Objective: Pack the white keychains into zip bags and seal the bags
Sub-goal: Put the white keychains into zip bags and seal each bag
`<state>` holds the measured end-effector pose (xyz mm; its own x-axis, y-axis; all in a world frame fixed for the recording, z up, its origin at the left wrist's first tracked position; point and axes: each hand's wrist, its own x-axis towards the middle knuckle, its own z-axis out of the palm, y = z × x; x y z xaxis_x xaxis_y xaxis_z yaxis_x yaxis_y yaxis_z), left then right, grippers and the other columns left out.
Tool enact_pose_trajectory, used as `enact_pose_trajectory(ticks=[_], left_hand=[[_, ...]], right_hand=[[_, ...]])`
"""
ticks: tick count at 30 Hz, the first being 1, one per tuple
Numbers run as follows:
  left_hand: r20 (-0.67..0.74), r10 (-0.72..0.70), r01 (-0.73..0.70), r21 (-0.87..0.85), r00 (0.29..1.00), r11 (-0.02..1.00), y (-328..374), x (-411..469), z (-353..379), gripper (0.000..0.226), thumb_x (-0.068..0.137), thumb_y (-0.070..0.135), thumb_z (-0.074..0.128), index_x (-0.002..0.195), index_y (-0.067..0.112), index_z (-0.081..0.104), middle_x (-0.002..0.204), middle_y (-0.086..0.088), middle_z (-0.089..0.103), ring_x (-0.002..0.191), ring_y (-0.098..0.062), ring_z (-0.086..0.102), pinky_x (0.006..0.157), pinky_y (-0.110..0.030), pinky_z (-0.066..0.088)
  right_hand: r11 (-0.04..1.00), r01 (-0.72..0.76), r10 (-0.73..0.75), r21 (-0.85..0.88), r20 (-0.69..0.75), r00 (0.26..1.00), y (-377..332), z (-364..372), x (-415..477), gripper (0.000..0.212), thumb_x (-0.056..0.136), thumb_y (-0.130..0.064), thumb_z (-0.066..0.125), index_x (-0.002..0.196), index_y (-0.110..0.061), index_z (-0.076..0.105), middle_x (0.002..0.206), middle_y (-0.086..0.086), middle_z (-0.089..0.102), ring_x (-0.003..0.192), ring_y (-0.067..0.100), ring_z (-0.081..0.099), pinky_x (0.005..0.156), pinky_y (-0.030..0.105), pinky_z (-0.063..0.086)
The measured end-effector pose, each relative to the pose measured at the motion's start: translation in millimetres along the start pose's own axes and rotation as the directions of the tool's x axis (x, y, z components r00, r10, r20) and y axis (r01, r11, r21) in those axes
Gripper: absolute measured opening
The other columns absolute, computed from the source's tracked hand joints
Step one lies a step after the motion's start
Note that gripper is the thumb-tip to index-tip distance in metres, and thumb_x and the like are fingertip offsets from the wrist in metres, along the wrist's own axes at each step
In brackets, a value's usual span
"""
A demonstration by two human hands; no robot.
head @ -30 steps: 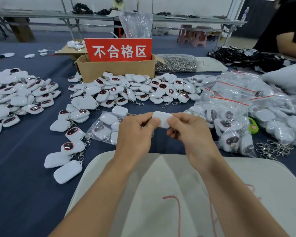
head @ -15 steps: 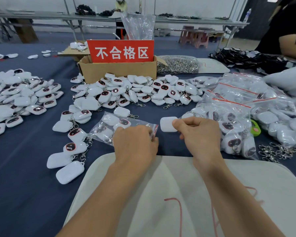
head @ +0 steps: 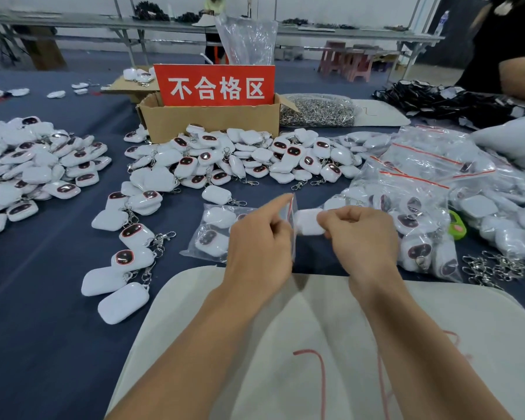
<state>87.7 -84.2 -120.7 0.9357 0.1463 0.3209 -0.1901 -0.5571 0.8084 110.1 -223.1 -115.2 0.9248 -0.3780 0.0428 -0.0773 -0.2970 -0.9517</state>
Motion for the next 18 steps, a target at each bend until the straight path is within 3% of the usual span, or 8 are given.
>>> enact_pose_trajectory(ticks=[2,5,8,10,13,15,16,18], left_hand=[[0.016,-0.063,0.063,-0.05,0.998,0.997,-2,4,-2,0.056,0.096,0.003,0.048,0.144,0.03,0.059,0.064,0.004,0.06,0.061,-0.001,0.057,0.062,-0.007,0.041],[0.051,-0.103,0.106,-0.063,0.993,0.992,-2,3,-2,0.06,0.096,0.002,0.047,0.149,0.029,0.053,0.063,0.007,0.061,0.057,0.001,0.057,0.057,-0.007,0.04],[-0.006,-0.083,0.083,-0.016,0.997,0.996,-4,3,-4,0.058,0.095,0.006,0.05,0.148,0.031,0.053,0.06,0.013,0.059,0.064,-0.001,0.056,0.062,-0.014,0.042],[-0.032,0.021,-0.02,0.023,0.999,1.0,-4,2,-3,0.054,0.097,0.007,0.05,0.145,0.03,0.056,0.064,0.01,0.059,0.066,-0.005,0.058,0.068,-0.022,0.047],[0.007,0.23,-0.23,0.064,0.973,0.971,1,-7,-1,0.048,0.096,0.013,0.048,0.139,0.029,0.062,0.079,0.012,0.064,0.077,-0.007,0.056,0.079,-0.028,0.047],[-0.004,0.252,-0.251,0.061,0.968,0.966,1,-7,-1,0.045,0.095,0.018,0.048,0.135,0.033,0.064,0.082,0.016,0.064,0.08,-0.003,0.054,0.079,-0.021,0.044],[-0.041,0.228,-0.227,0.038,0.973,0.973,0,-5,-3,0.043,0.095,0.02,0.049,0.132,0.035,0.066,0.075,0.016,0.062,0.076,-0.003,0.055,0.074,-0.017,0.042],[-0.18,0.103,-0.113,-0.043,0.978,0.993,-6,3,-12,0.04,0.093,0.02,0.051,0.124,0.038,0.069,0.066,0.016,0.061,0.066,-0.003,0.055,0.065,-0.014,0.041]], right_hand=[[0.996,0.02,-0.014,0.087,-0.076,0.997,-2,-2,2,0.021,0.08,-0.027,0.075,0.071,-0.046,0.073,0.055,-0.012,0.067,0.048,0.0,0.055,0.058,0.021,0.043],[0.984,-0.026,0.023,0.176,0.019,1.0,-4,0,-2,0.016,0.081,-0.025,0.074,0.068,-0.034,0.075,0.051,-0.008,0.062,0.043,0.005,0.046,0.052,0.022,0.041],[1.0,0.022,-0.021,-0.007,0.104,0.994,1,4,-5,0.016,0.078,-0.025,0.075,0.063,-0.031,0.074,0.051,-0.009,0.064,0.042,0.0,0.047,0.044,0.01,0.036],[0.996,0.061,-0.052,-0.058,0.148,0.988,3,6,-6,0.015,0.078,-0.025,0.076,0.066,-0.034,0.075,0.054,-0.008,0.067,0.043,-0.001,0.05,0.043,0.008,0.036],[0.994,0.1,-0.084,-0.036,0.31,0.947,4,11,-10,0.017,0.087,-0.023,0.066,0.079,-0.033,0.078,0.065,-0.002,0.074,0.061,0.014,0.066,0.062,0.031,0.057],[0.991,0.124,-0.091,-0.05,0.429,0.899,2,13,-10,0.023,0.091,-0.02,0.057,0.084,-0.027,0.078,0.071,0.002,0.075,0.068,0.023,0.066,0.075,0.05,0.059],[0.991,0.128,-0.096,-0.04,0.455,0.885,1,12,-10,0.024,0.091,-0.02,0.057,0.086,-0.027,0.079,0.071,-0.002,0.074,0.067,0.018,0.063,0.074,0.05,0.058],[0.993,0.113,-0.093,-0.023,0.422,0.902,2,8,-7,0.029,0.088,-0.017,0.059,0.09,-0.037,0.081,0.07,-0.01,0.075,0.06,0.003,0.061,0.063,0.031,0.053]])
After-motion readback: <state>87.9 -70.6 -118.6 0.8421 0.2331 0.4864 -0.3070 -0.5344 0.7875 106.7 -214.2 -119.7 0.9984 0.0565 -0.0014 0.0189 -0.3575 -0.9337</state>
